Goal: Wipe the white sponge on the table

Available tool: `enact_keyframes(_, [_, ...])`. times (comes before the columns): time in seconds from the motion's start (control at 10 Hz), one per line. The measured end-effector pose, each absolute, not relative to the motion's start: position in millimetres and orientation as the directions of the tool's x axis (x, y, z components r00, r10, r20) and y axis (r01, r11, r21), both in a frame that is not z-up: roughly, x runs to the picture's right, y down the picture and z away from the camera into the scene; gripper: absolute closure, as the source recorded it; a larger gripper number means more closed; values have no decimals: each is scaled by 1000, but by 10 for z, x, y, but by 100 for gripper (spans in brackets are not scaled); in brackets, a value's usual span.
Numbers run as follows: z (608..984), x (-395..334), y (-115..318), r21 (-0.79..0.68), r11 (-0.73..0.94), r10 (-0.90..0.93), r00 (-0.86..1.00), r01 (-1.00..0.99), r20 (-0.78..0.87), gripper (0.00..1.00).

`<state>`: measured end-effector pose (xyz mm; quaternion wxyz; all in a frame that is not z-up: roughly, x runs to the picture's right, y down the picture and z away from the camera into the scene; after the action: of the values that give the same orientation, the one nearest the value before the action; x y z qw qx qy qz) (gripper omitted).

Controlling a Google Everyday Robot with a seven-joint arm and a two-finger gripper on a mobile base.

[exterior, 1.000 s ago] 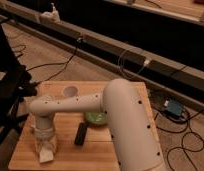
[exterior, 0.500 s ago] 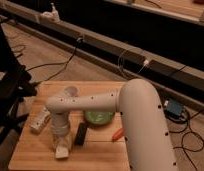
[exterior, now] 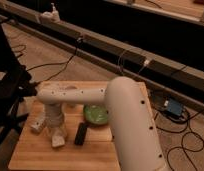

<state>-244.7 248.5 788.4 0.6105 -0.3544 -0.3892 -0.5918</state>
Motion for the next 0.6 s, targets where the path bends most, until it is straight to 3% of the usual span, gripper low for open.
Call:
enact_keyframes(0.4, [7520,-2908,2884,141,23,-388,-121,990,914,100])
enact_keyframes(0.6, [7346,-2834,3151,99,68,-337,-70,993,939,100])
